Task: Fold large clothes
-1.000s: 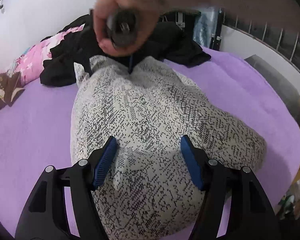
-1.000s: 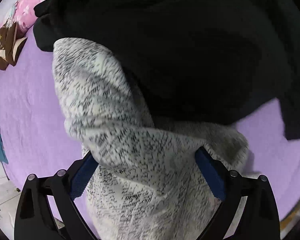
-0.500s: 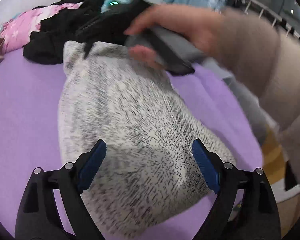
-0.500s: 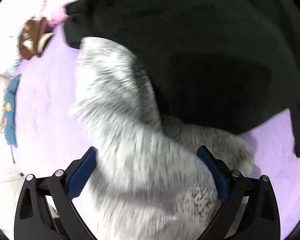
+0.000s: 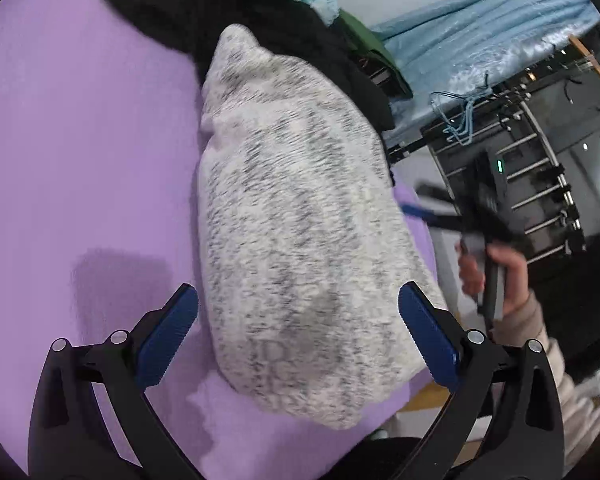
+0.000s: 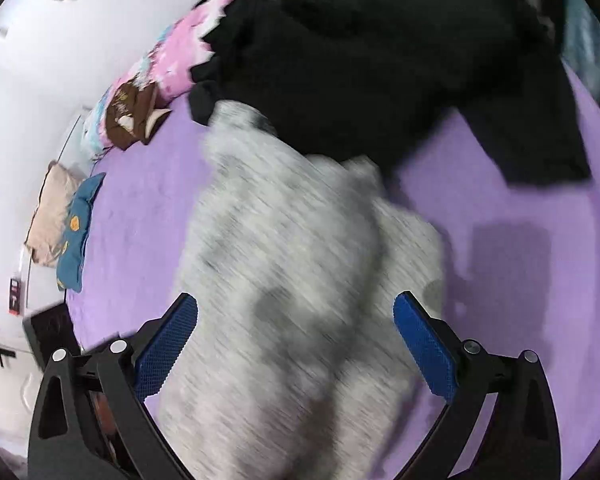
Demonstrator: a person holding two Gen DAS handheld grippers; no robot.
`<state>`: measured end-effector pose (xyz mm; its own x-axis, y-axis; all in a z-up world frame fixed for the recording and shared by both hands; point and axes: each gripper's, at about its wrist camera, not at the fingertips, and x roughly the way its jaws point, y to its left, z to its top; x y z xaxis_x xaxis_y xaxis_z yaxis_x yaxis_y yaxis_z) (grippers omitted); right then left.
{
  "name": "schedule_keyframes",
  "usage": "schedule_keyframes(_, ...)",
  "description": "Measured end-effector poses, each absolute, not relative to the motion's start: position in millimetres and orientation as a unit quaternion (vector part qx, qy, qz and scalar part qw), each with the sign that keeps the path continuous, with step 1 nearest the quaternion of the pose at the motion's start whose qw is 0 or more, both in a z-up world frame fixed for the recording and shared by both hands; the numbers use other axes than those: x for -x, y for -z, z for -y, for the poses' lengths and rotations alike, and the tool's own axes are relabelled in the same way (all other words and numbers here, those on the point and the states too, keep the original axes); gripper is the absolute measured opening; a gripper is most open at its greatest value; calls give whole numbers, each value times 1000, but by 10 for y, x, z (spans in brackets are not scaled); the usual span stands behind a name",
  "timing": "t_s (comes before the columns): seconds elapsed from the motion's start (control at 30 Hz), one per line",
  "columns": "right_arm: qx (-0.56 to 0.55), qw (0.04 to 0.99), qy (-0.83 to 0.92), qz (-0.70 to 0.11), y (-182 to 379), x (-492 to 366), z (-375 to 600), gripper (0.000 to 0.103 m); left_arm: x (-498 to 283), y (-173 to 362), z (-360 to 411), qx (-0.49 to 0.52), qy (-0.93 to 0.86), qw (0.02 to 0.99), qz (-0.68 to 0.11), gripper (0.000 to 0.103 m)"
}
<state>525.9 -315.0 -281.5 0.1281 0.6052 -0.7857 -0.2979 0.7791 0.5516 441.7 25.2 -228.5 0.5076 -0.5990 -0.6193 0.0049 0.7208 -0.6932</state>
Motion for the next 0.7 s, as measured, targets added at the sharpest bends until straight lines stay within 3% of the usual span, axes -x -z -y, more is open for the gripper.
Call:
schedule_keyframes(0.3,-262,687,-376,-564,3523,-5064,3812,97,-4634,2767,-403,397,213,756,-475,96)
schedule_keyframes(0.7,-317,618,-476,-539,3747,-5008,3847,98,-5023,3279,-460,456,263,692,-494,96)
